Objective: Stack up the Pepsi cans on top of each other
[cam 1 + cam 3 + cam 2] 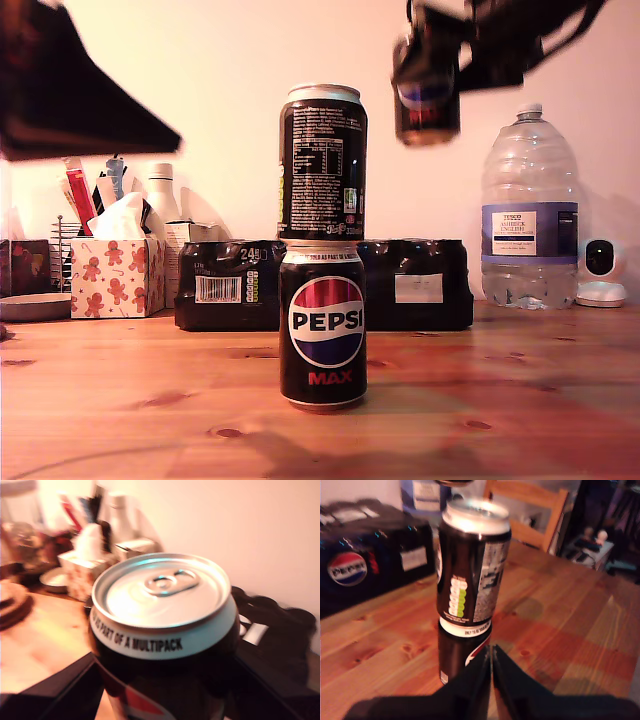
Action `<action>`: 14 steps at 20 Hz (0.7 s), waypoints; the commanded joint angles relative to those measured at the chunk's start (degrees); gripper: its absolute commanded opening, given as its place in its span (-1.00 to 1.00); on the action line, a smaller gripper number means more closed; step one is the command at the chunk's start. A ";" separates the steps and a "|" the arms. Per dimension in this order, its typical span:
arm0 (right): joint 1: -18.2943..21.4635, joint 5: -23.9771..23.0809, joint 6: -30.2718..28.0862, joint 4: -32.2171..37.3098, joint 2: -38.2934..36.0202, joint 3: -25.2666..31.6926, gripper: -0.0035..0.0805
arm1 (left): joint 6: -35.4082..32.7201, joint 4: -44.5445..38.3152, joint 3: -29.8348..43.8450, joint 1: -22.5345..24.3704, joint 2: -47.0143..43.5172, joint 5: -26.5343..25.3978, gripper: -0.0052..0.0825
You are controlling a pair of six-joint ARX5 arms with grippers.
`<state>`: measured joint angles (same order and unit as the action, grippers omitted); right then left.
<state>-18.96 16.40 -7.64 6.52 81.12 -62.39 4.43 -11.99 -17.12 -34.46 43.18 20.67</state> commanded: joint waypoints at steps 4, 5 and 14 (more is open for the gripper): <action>-3.10 0.39 -0.24 -3.37 -7.69 -0.33 -0.37 | 0.44 2.64 1.81 -0.11 -3.19 -0.20 -0.94; -3.45 0.42 -0.24 -4.83 -8.81 -0.33 -0.37 | 0.26 2.62 1.81 -0.11 -3.58 -0.20 -0.94; -9.25 1.51 0.31 -11.65 -16.39 -0.33 -0.37 | 0.09 2.78 1.81 -0.11 -3.87 -0.20 -0.94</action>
<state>-27.09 17.43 -7.55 -6.96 66.61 -62.39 4.54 -8.93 -16.73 -34.46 39.44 20.49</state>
